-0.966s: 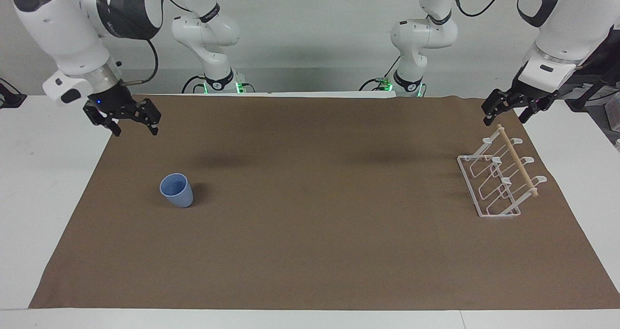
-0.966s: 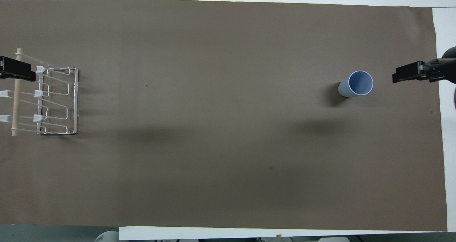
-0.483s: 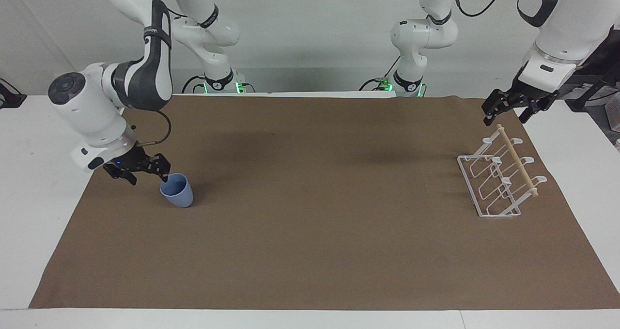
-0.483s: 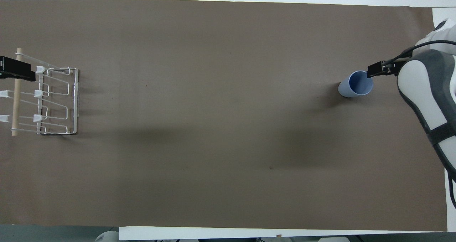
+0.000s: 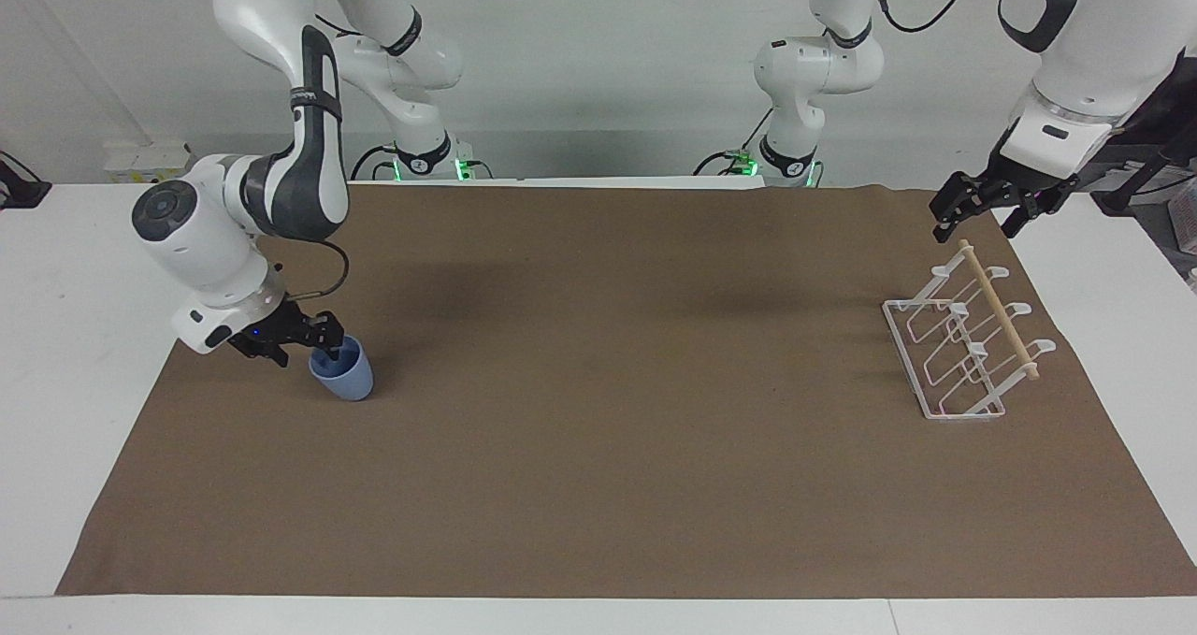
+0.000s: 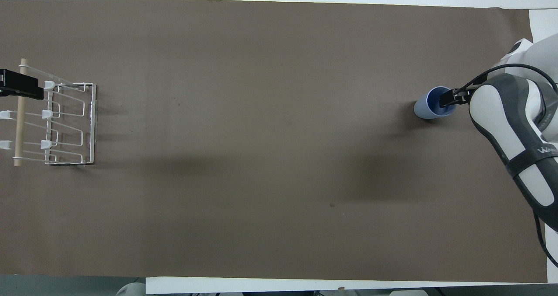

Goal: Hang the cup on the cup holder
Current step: 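Reach the right gripper down to the blue cup rim and grasp it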

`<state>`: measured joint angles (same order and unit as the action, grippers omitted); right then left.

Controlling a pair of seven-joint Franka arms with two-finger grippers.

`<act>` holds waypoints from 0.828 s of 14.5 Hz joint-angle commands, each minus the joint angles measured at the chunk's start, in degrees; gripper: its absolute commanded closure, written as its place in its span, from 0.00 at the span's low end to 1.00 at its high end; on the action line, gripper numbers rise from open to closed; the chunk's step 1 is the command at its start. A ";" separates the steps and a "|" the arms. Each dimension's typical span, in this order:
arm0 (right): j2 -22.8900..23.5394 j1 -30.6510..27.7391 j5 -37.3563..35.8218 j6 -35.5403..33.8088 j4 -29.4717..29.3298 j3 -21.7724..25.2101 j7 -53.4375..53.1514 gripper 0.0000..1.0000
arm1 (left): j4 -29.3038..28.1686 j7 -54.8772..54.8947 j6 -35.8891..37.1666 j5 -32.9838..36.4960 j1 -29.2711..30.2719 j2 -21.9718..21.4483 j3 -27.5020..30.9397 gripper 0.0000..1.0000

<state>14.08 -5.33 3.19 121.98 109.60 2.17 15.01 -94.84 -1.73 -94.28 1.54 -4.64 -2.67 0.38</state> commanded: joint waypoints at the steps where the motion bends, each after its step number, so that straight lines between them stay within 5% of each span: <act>1: 1.73 0.05 1.03 2.47 0.44 -0.24 1.60 0.46 | -0.69 -0.03 0.33 0.31 -0.36 -1.02 0.06 0.00; 5: 1.82 -0.03 0.50 1.33 -0.61 -0.24 2.39 0.97 | -0.78 -0.12 0.68 0.31 0.07 -1.02 0.06 0.00; 9: 2.26 0.23 0.32 -5.76 -7.01 -0.85 2.57 1.00 | -0.87 -0.12 0.68 0.31 0.25 -1.02 0.15 0.00; 12: 1.22 0.67 1.64 -14.90 -12.03 -6.45 2.48 1.00 | -1.04 -0.12 0.76 0.31 0.69 -1.11 0.15 0.00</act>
<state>15.89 -4.77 3.40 112.31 100.93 -0.97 16.36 -94.89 -1.76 -94.09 1.54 -4.39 -2.67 0.54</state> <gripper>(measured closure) 0.956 0.000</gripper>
